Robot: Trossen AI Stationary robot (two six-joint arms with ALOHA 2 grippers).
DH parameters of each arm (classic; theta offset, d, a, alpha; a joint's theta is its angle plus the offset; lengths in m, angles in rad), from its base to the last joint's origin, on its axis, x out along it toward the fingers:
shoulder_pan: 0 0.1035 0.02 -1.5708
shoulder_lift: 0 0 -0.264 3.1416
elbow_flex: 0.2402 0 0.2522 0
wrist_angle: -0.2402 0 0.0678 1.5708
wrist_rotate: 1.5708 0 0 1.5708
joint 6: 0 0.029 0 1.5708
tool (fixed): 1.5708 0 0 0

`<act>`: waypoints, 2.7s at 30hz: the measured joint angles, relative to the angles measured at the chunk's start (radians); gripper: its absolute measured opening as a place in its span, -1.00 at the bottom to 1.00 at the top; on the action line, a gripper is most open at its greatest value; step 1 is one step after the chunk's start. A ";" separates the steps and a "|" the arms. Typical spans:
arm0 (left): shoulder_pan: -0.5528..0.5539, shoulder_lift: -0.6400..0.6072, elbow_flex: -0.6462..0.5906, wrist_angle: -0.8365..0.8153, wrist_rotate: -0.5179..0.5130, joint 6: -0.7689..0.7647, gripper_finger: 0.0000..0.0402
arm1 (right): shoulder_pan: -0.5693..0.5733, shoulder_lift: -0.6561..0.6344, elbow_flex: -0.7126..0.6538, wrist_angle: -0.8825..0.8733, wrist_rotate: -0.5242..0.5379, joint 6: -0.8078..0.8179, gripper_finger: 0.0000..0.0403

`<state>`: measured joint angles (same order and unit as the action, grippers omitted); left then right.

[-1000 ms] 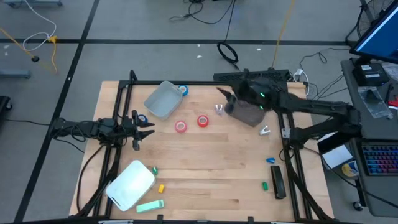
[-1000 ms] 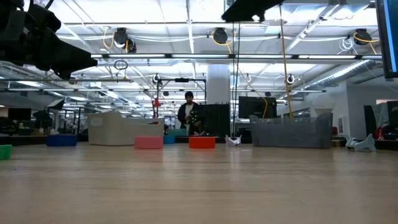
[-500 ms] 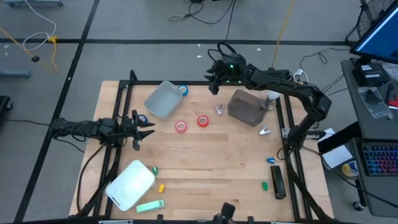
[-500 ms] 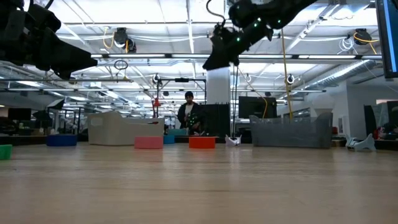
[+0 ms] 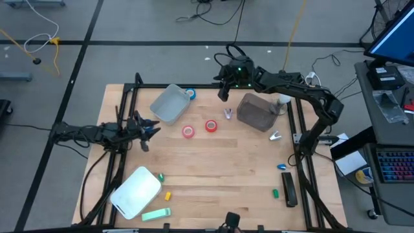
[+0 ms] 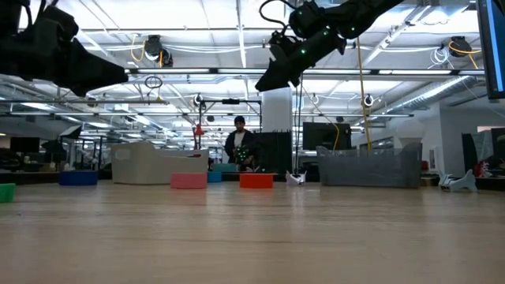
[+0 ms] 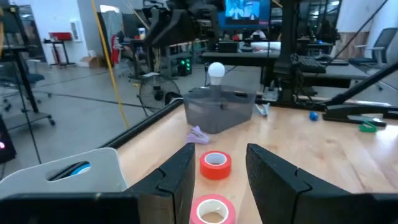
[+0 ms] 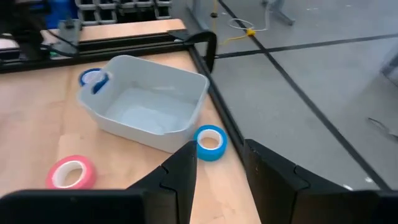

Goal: Pick and place Stapler, Stapler remover, tape
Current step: Put the orange tape into the white bin

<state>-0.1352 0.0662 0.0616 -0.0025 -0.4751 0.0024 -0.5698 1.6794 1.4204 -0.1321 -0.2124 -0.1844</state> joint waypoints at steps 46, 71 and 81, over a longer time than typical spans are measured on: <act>0.001 0.085 0.001 0.013 -0.073 -0.012 -0.28 | 0.331 0.296 -0.027 -0.263 0.195 -0.377 0.03; 0.001 0.085 0.002 0.007 -0.051 -0.034 -0.28 | 0.332 0.390 -0.021 -0.255 0.182 -0.322 -0.31; 0.001 0.085 0.002 0.005 -0.048 -0.033 -0.28 | 0.337 0.346 -0.028 -0.267 0.185 -0.299 -0.70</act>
<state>-0.1342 0.1516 0.0631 0.0029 -0.5228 -0.0307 -0.2330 2.0259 1.3919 -0.3992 -0.0277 -0.4831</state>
